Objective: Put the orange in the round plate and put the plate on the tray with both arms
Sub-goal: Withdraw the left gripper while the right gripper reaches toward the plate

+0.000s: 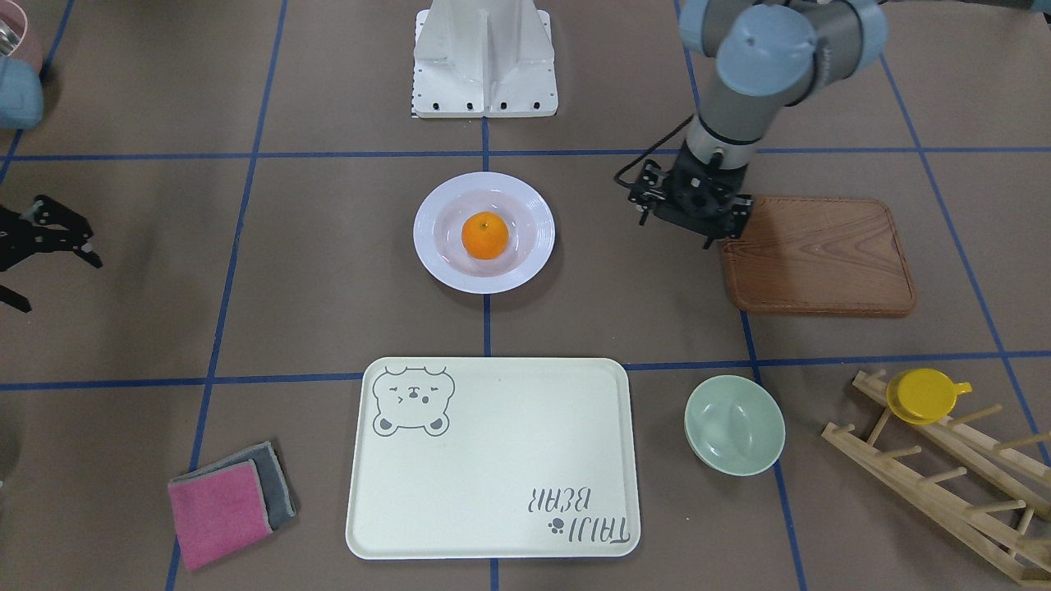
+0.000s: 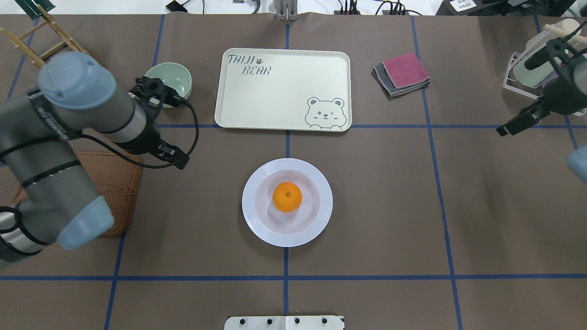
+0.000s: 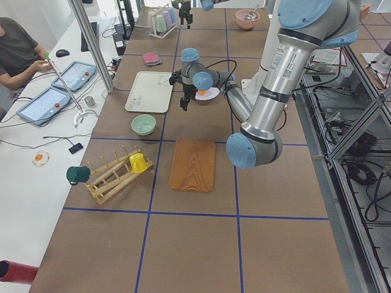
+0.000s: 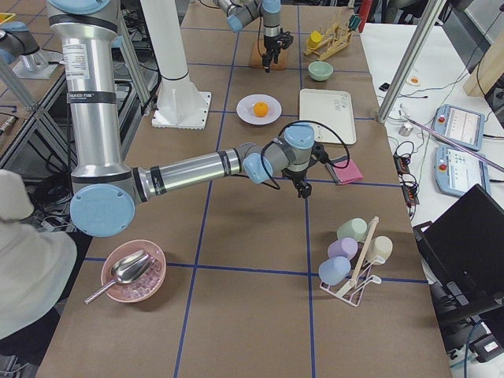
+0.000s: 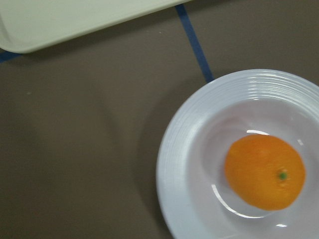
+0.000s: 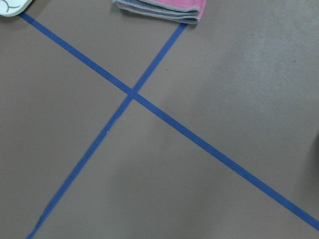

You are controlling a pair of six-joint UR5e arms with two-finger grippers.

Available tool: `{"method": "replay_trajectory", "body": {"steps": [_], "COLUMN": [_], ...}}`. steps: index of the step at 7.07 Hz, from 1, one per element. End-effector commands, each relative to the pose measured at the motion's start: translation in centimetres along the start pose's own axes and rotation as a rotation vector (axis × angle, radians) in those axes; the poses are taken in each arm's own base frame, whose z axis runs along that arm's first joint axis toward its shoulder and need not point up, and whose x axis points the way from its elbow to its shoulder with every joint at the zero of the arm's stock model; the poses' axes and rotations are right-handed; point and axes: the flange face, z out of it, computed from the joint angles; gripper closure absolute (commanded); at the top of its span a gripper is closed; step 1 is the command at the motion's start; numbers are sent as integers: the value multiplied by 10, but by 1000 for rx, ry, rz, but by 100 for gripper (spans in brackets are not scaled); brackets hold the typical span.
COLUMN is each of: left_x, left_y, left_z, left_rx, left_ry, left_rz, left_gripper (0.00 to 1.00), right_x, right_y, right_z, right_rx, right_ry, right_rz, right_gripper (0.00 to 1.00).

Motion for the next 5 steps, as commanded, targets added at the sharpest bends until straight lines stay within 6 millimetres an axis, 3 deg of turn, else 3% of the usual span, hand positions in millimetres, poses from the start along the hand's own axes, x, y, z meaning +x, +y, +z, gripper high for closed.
{"method": "replay_trajectory", "body": {"steps": [1,3,4,5], "left_x": [-109,-183,-225,-241], "left_y": [35,32,29,32], "left_z": [-2,0,-1,6], "left_rx": [12,-32,-40,-53], "left_ry": [-27,-16,-30,-38], "left_rz": [70,96,127,181], "left_gripper": [1,1,1,1], "right_x": [-102,-198,-243,-279], "right_y": [-20,-29,-40,-51], "right_z": [44,92,101,101], "right_rx": [85,150,170,177], "right_ry": [-15,-17,-55,-114], "right_rz": [83,170,240,329], "right_gripper": [0,0,0,0]}}
